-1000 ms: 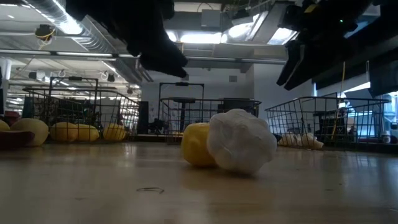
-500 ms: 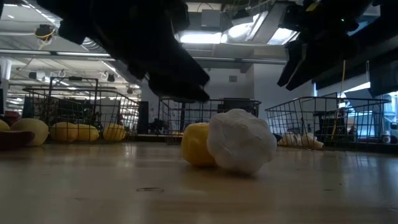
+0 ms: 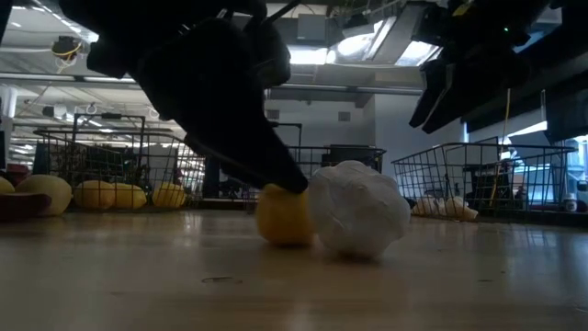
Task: Sort produce into baskets
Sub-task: Put the yellow lemon into the left gold wire basket
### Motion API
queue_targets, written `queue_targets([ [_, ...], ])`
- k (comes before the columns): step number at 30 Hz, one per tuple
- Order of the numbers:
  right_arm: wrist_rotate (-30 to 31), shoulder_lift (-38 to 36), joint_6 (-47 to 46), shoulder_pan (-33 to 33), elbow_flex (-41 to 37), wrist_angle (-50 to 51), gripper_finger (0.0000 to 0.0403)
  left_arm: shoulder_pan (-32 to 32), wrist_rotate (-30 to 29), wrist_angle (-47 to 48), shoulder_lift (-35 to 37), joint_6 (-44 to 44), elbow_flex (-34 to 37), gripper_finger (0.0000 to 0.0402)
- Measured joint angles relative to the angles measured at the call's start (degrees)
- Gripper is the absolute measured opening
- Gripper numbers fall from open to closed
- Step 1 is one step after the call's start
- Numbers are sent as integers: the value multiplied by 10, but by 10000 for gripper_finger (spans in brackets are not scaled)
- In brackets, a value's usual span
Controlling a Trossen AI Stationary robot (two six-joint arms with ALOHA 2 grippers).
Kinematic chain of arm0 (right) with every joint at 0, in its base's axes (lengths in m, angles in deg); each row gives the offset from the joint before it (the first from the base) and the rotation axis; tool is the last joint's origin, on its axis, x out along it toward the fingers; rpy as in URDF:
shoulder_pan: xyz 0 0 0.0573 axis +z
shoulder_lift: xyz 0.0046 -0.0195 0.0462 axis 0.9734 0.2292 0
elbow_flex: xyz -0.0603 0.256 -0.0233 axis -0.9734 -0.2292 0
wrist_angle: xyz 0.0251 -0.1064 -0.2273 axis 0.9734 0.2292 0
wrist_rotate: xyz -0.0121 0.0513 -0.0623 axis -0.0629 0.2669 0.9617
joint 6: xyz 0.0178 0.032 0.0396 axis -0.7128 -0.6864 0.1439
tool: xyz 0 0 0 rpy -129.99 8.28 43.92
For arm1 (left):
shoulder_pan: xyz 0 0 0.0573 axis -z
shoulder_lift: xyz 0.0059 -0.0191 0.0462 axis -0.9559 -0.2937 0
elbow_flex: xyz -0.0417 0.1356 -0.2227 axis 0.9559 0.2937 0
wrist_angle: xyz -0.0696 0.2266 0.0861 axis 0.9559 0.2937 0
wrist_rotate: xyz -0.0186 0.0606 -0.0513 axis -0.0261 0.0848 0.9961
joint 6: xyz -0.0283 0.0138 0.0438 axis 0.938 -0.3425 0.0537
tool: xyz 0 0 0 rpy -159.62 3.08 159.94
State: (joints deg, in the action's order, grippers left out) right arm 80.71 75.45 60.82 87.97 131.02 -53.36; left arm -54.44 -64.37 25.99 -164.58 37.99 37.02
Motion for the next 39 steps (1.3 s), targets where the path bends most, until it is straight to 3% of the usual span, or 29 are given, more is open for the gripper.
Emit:
queue_targets([
  [12, -1, 0, 1, 0, 0, -1, 276, 0, 0, 40, 53, -1, 3, 283],
  [21, -1, 0, 1, 0, 0, 0, 276, 37, -1, 71, 72, 134, 3, 283],
  [27, -1, 0, 1, 0, 0, -1, 276, 63, -91, 104, 72, 168, 3, 282],
  [39, -1, 0, 3, 0, 0, -3, 276, 74, -128, 87, 29, 233, 2, 282],
])
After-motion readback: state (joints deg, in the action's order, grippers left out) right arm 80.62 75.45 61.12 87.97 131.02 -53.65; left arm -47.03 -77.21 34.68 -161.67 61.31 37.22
